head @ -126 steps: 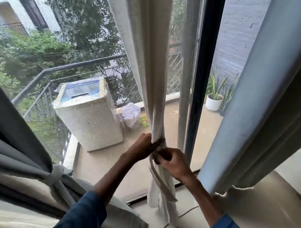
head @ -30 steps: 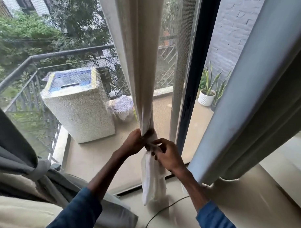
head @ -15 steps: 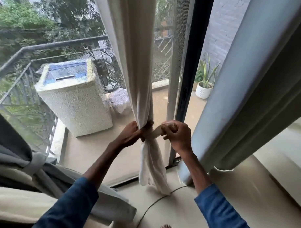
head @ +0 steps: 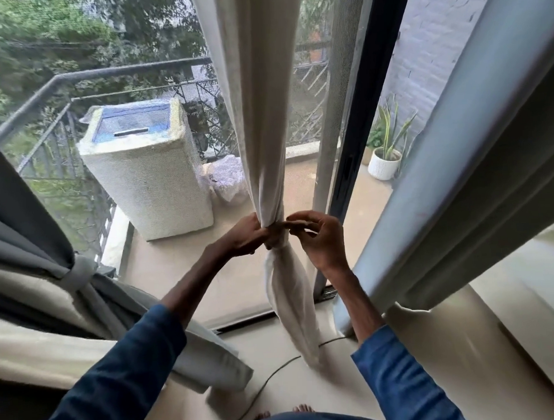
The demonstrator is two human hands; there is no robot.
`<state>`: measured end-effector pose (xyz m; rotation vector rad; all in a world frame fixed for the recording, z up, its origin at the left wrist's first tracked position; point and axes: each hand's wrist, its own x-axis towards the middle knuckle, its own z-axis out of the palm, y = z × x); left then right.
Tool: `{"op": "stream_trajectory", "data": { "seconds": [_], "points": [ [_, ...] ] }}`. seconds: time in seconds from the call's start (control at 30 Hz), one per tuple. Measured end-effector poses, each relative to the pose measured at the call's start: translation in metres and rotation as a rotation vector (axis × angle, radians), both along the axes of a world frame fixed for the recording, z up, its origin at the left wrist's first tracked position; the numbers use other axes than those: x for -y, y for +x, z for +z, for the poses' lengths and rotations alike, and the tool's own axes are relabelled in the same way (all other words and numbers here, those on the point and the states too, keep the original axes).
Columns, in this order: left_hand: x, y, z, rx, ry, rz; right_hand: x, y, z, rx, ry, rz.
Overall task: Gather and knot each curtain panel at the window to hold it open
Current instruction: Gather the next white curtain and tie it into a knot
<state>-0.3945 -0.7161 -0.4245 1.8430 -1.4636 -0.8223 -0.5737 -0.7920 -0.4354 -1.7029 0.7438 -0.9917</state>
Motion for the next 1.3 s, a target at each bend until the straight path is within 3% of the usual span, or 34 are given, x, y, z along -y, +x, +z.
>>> {"op": "stream_trajectory", "data": {
  "seconds": [0.23,0.5,0.87,1.17,1.3],
  "points": [
    [0.001,-0.001,0.01,-0.109,0.151,0.038,-0.013,-0.002,-0.002,0.047,-0.149,-0.064],
    [0.006,-0.011,0.016,-0.114,0.13,0.082,-0.014,0.008,-0.01,0.033,-0.357,-0.011],
    [0.017,-0.005,0.016,-0.117,0.121,0.176,-0.021,0.019,-0.008,-0.58,-0.603,-0.108],
    [0.021,-0.009,0.014,0.129,0.048,0.101,-0.012,0.037,-0.001,-1.086,-0.65,0.051],
    [0.022,-0.012,0.014,0.158,0.063,0.112,-0.004,0.035,-0.001,-1.056,-0.581,0.099]
  ]
}}
